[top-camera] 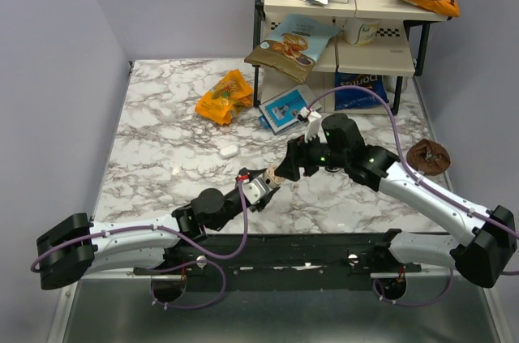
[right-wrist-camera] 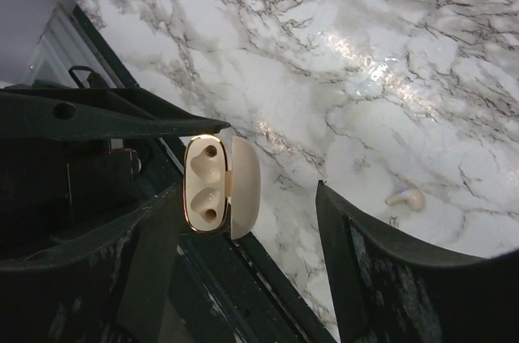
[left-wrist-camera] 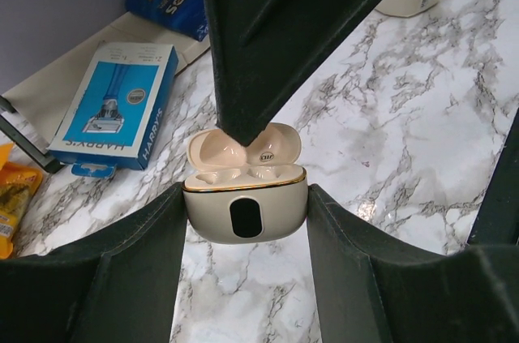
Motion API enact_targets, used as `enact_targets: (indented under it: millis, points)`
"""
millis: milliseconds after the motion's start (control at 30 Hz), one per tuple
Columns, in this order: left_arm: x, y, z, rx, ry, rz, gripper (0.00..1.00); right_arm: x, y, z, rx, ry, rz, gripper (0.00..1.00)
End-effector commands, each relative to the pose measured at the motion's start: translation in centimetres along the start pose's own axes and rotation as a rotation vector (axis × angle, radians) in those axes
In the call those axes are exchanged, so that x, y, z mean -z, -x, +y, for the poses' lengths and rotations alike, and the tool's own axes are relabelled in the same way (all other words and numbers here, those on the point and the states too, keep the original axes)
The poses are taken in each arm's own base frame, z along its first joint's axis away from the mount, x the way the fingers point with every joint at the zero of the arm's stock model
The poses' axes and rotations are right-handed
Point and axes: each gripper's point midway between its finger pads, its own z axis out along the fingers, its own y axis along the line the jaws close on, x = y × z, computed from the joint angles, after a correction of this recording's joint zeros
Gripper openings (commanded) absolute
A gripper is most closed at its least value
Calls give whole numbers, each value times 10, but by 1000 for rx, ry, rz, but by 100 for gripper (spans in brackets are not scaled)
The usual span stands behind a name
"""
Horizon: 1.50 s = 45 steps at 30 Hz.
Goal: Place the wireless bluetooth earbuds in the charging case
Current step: Open the charging case, then adjust the charging case.
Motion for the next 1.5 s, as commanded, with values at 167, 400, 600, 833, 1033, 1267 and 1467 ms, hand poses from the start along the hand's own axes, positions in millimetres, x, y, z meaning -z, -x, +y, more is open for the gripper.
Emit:
enact_targets:
  millis: [167, 400, 600, 833, 1033, 1267, 1467]
  points:
    - [1, 17, 2, 7, 15, -63, 0, -14, -4, 4, -36, 46, 43, 64]
    - [3, 17, 3, 6, 19, -65, 0, -17, -1, 3, -30, 40, 37, 42]
    - [1, 15, 3, 20, 27, -55, 0, -15, -2, 3, 0, 44, 35, 14]
    - [-5, 7, 9, 49, 76, 37, 58, 0, 8, 6, 66, 44, -21, 1]
    - [-5, 8, 13, 90, 106, 58, 99, 20, 20, 13, 122, 36, -63, 1]
    - [-2, 21, 4, 140, 20, 80, 99, 39, 26, 18, 204, 40, -108, 1]
    - [14, 64, -27, 286, -310, -8, 99, 50, 26, -8, 424, -106, -242, 1]
